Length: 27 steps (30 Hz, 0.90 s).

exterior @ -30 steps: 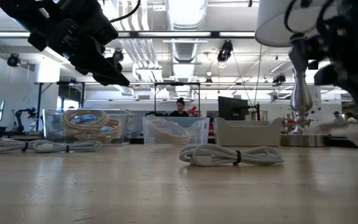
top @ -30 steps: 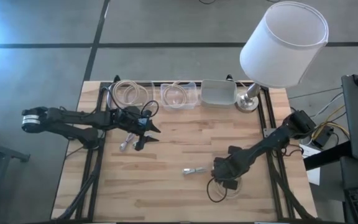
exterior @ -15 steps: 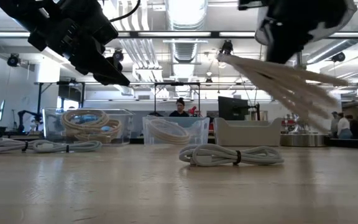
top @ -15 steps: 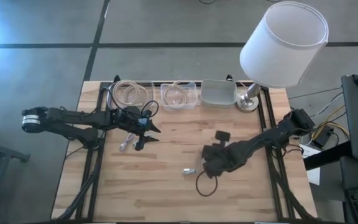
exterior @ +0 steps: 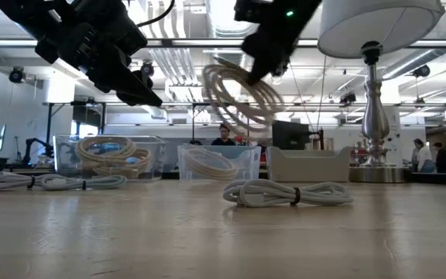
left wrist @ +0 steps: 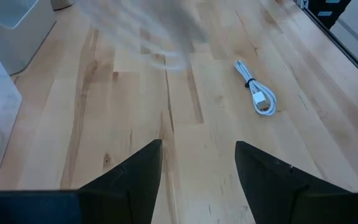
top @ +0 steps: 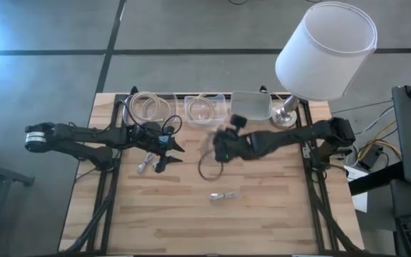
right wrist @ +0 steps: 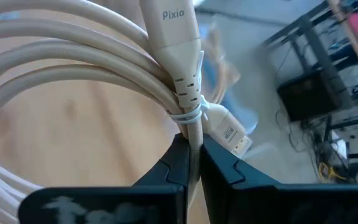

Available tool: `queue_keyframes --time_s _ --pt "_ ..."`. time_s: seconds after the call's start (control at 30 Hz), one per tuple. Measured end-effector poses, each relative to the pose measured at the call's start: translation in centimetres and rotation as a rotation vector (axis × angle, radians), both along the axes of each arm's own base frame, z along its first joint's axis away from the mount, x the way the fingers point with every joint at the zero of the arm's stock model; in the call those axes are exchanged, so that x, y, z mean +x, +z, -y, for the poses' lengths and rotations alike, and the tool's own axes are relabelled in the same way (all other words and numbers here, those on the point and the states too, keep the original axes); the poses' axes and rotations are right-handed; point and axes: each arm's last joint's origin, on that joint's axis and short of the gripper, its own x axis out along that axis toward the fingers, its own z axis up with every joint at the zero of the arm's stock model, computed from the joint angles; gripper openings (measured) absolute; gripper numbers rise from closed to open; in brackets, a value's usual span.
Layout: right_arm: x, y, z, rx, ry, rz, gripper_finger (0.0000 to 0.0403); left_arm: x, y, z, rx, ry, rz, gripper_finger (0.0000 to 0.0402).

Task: Pick & Place USB Port
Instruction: Put the brown HDMI cable into the right transparent bin

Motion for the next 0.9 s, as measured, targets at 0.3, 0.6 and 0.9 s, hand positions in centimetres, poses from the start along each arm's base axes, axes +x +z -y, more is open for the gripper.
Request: queue_keyframes --time_s 0.3,0.6,0.9 --pt "1.7 2.3 7.2 -0.136 -0.044 0.116 0.0018 0.0 0.0 0.0 -0.002 0.000 0.000 0.0206" --pt "1.3 2.1 12.6 -0.132 -0.131 0.172 0.0018 0.0 0.0 0.0 0.001 -0.002 0.000 0.0206" --pt "2.8 -2.4 15.9 -0.087 -0.247 0.171 0.0018 0.0 0.0 0.0 0.001 -0.001 0.001 0.0206"
